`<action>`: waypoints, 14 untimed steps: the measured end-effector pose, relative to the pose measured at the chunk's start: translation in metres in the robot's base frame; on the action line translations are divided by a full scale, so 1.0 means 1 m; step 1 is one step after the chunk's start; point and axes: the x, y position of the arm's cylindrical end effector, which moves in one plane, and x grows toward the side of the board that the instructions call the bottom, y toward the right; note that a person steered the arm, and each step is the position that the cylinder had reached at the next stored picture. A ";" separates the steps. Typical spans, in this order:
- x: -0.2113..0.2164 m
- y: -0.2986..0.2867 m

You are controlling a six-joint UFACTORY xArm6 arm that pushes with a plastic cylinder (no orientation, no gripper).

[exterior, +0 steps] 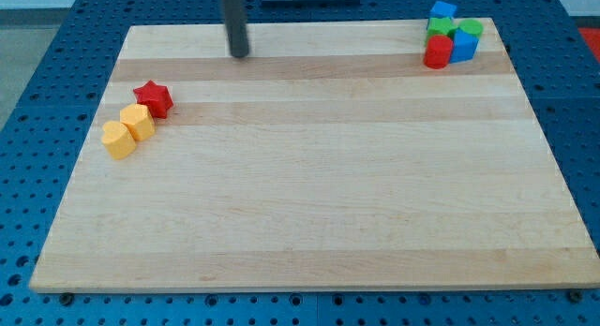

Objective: Push the red star to the bottom left of the board

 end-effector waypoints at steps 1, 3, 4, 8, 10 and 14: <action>0.006 -0.067; 0.066 -0.131; 0.081 -0.122; 0.150 -0.009; 0.136 -0.022; 0.175 -0.054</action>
